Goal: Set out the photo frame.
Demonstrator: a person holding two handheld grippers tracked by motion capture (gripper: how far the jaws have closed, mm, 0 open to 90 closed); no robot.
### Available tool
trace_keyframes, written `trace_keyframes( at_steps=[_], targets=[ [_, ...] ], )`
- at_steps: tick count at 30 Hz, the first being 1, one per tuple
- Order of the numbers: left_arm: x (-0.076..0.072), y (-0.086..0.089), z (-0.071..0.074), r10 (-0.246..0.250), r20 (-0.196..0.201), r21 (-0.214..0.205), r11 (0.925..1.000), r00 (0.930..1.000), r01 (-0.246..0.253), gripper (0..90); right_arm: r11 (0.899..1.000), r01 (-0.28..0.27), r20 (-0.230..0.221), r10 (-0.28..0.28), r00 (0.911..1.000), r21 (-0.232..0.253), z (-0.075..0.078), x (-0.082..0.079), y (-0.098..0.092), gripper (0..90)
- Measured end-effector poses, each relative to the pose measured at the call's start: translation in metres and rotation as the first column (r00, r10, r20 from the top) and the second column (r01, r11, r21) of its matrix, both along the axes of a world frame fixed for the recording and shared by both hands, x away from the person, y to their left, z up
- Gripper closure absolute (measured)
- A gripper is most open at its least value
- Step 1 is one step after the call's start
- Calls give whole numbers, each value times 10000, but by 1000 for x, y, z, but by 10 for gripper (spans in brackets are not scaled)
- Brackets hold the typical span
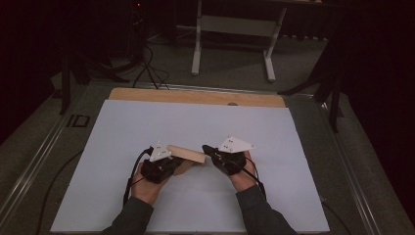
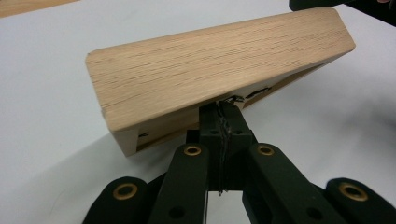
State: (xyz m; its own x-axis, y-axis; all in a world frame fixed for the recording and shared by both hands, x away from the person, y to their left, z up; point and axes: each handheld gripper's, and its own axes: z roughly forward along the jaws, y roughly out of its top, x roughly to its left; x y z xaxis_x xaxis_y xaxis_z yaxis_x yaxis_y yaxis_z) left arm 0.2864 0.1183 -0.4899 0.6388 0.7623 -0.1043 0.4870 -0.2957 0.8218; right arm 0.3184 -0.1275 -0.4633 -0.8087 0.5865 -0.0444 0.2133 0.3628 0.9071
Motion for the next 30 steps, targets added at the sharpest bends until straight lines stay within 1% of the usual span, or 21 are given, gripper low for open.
trace_keyframes(
  at_steps=[8, 11, 30],
  targets=[
    [-2, -6, 1, -239, 51, 2, 9997, 9997, 239, 891, 10000, -72, 37, 72, 10000, -55, 0, -2, 0, 898],
    [-2, -8, 1, -341, 77, 64, 9994, 9994, 341, 891, 9999, -107, 48, 107, 9999, -75, 1, -3, 0, 898],
    [-1, -11, -1, -405, -15, 145, 9991, 9992, 405, 893, 9989, -424, 38, 425, 9991, -224, 2, -10, 4, 898]
  ],
)
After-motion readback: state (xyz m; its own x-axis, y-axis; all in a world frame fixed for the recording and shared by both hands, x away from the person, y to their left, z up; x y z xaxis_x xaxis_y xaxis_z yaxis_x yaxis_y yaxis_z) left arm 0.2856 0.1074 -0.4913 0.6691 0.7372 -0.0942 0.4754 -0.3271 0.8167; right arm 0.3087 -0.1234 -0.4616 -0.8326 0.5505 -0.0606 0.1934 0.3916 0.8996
